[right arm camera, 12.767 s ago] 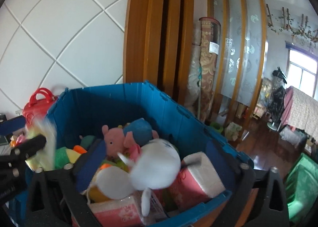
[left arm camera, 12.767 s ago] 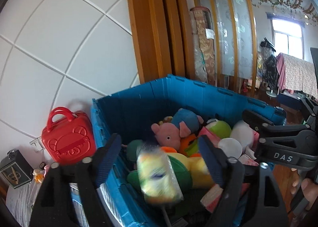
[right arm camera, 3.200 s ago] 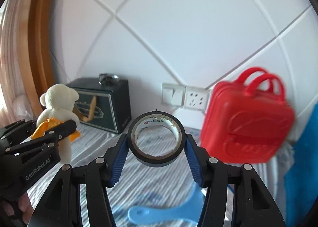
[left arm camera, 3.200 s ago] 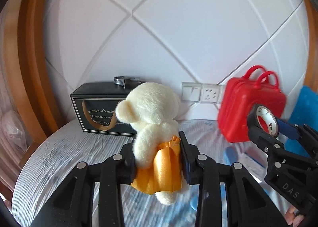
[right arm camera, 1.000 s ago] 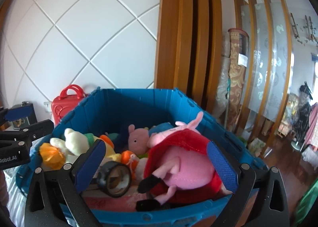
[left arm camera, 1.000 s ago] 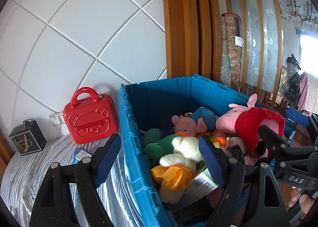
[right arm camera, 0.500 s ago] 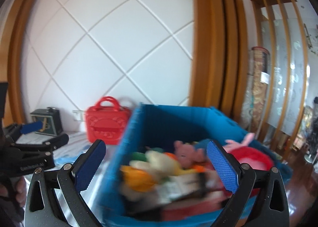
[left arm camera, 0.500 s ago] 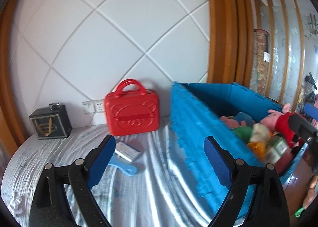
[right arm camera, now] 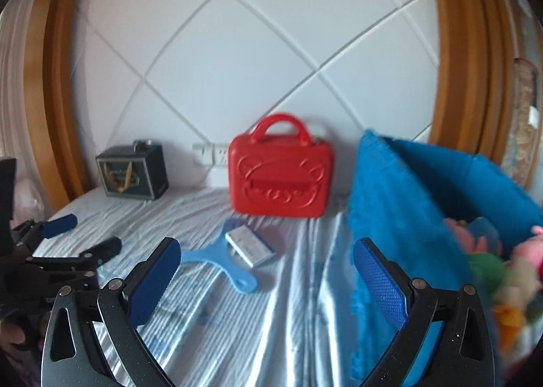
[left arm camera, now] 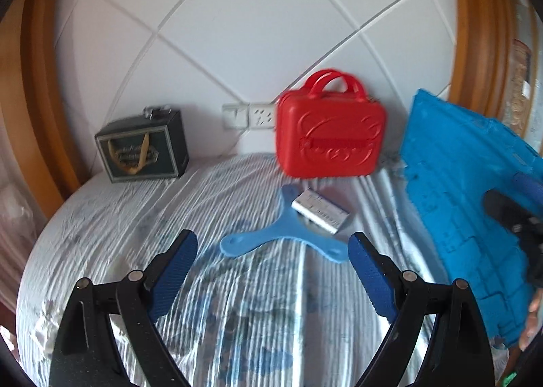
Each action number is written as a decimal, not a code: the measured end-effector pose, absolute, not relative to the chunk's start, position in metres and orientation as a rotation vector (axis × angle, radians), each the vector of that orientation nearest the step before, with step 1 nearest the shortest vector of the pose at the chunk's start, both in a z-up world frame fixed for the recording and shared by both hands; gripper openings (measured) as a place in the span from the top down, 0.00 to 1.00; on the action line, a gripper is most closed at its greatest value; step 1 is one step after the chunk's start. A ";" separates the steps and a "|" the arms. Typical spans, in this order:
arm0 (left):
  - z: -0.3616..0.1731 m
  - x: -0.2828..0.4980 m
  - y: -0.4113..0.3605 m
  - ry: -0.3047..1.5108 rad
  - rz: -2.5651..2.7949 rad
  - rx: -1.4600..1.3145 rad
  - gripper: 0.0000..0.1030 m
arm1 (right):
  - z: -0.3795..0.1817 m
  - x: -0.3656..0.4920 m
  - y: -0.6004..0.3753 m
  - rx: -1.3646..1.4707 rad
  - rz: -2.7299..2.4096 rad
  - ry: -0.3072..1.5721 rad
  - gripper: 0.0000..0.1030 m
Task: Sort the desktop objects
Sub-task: 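Withdraw both grippers from the crate back toward the bed, then grasp the blue Y-shaped piece with the left gripper while the right grasps the paracetamol box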
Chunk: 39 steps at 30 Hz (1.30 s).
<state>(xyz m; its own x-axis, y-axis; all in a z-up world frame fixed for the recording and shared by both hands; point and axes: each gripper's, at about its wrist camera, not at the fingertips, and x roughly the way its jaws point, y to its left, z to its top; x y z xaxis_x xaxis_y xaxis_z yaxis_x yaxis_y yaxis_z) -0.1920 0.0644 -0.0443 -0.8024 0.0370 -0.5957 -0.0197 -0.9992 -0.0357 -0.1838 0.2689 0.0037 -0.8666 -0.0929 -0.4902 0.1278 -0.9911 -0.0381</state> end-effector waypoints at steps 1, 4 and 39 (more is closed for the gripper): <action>-0.056 -0.200 0.060 -0.065 2.955 -1.008 0.12 | -0.008 -0.198 0.265 0.801 -2.911 0.124 0.00; -0.089 -0.232 0.056 -0.093 2.950 -1.121 0.12 | -0.055 -0.241 0.257 0.941 -2.846 0.139 0.00; -0.245 -0.429 0.096 -0.085 2.699 -1.518 0.12 | -0.236 -0.394 0.266 1.345 -2.707 0.062 0.00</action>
